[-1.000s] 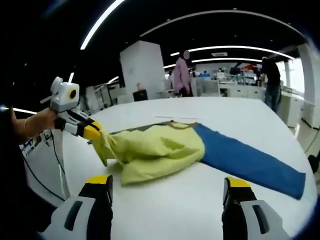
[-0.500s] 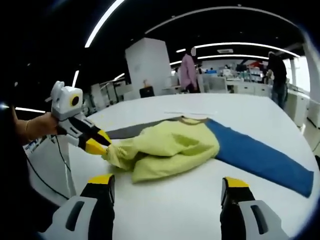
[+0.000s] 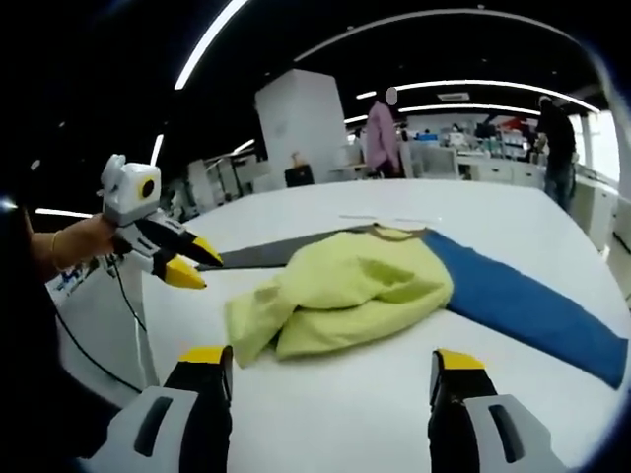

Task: Fold the garment on the visible template until the final outline fits inside the template.

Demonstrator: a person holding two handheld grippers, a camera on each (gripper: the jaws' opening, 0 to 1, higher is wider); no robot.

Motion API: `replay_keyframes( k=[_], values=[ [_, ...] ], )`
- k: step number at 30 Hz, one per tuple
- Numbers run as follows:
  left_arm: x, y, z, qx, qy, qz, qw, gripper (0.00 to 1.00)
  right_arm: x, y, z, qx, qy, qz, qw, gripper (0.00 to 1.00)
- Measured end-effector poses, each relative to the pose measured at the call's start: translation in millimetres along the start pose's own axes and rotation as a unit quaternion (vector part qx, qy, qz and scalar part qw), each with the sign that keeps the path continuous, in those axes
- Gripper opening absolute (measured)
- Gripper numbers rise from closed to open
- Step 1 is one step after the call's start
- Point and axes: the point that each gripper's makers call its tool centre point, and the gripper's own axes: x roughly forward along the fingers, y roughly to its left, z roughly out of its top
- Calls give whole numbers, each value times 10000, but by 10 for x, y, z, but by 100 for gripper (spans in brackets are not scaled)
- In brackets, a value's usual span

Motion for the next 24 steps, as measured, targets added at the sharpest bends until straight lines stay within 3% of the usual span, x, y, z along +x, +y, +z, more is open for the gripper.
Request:
replay_keyframes(
  k=[15, 24],
  values=[
    [92, 283, -296, -387, 28, 329, 9987, 27, 182, 199, -101, 33, 128, 186, 9997, 70],
    [168, 373, -384, -489, 8, 440, 9978, 25, 301, 291, -189, 54, 247, 327, 9991, 62]
  ],
)
